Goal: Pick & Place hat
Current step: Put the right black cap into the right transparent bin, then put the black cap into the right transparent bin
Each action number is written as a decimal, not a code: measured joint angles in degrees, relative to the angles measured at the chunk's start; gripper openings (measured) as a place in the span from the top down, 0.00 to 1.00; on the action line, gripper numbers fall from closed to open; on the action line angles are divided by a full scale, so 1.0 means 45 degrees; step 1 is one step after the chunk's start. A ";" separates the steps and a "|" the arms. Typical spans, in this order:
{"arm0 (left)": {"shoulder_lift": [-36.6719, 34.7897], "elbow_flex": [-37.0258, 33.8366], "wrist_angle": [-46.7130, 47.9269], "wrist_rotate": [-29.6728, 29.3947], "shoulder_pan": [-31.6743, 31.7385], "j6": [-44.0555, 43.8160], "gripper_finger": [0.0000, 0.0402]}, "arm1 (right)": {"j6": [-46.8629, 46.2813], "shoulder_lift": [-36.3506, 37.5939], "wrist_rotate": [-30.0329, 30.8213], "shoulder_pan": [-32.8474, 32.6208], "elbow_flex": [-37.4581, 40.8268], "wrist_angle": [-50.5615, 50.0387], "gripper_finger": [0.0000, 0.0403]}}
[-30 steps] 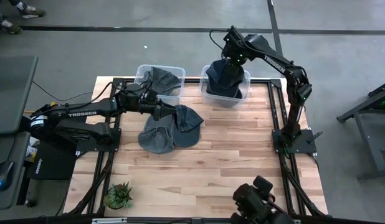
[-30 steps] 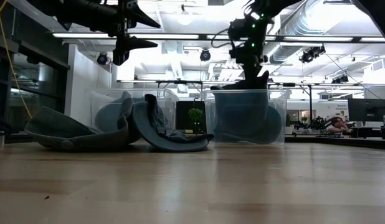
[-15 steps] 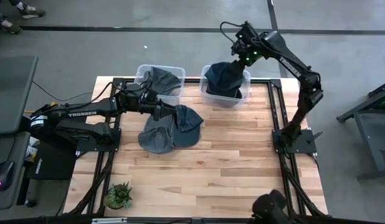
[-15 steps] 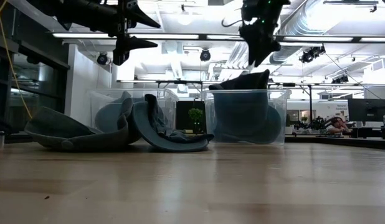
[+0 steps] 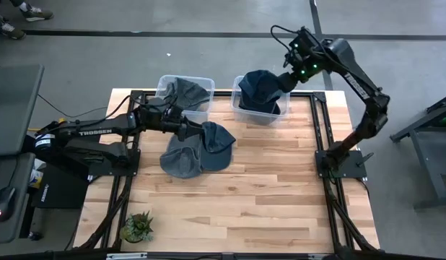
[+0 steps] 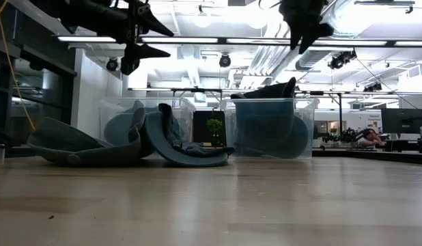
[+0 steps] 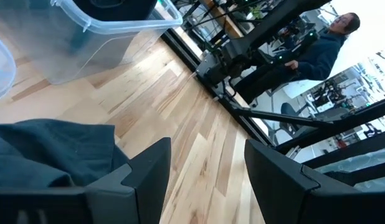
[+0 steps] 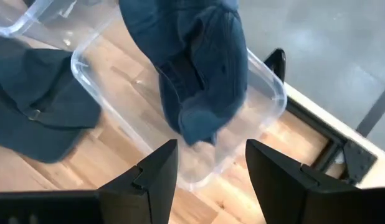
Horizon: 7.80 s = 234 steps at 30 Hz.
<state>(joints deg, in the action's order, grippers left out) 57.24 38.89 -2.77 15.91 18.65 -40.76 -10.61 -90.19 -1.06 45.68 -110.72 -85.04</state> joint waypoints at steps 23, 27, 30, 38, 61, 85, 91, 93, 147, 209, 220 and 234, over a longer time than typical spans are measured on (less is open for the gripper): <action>-0.0001 0.0000 -0.0024 0.0318 0.0000 0.0710 0.50 | -0.4075 0.6966 0.1221 -0.2493 1.4433 1.3395 0.54; -0.0001 0.0000 -0.0024 0.0378 0.0000 0.0711 0.50 | -0.4222 0.7052 0.1311 -0.2519 1.5463 1.5348 0.51; -0.0001 0.0000 -0.0019 0.0378 0.0000 0.0710 0.50 | -0.4210 0.7042 0.1657 -0.2501 1.6008 1.6222 0.49; -0.0001 0.0000 -0.0019 0.0582 0.0000 0.0710 0.50 | -0.3817 0.7042 0.2239 -0.2398 1.6155 1.7335 0.45; -0.0001 0.0000 -0.0004 0.0946 0.0000 0.0666 0.50 | -0.3883 0.5337 0.3263 -0.2310 1.4876 1.7190 0.73; -0.0001 0.0000 0.0476 0.0941 0.0000 0.0666 0.50 | -0.3202 0.5313 0.0785 -0.0882 1.4543 1.4919 0.99; -0.0001 0.0000 0.0476 0.0941 0.0000 0.0666 0.50 | -0.3086 0.5313 0.0525 -0.0712 1.4543 1.4805 0.99; -0.0001 0.0000 0.0482 0.0941 0.0000 0.0666 0.50 | -0.3073 0.5313 0.0362 -0.0592 1.4543 1.4806 0.99; -0.0001 0.0000 0.0651 0.0886 0.0005 0.0322 0.50 | -0.1866 0.8211 -0.1138 0.0524 1.4567 1.3952 0.60; 0.4561 0.3353 0.7105 -0.7355 -0.2175 -0.4575 0.50 | -0.0186 1.0811 -0.2185 -0.3107 1.4548 1.1374 0.60; 0.6971 0.6874 1.0887 -0.7820 -0.2181 -0.4963 0.50 | -0.0174 1.0811 -0.2180 -0.3107 1.4548 1.0768 0.60; 0.8831 0.8684 1.2050 -0.7593 -0.2186 -0.4989 0.50 | 0.0186 1.0811 -0.2127 -0.3107 1.4548 1.0520 0.60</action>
<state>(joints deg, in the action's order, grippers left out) 96.98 77.97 51.46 -18.26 8.82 -63.21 -9.77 -41.54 -10.63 31.70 -45.25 -37.70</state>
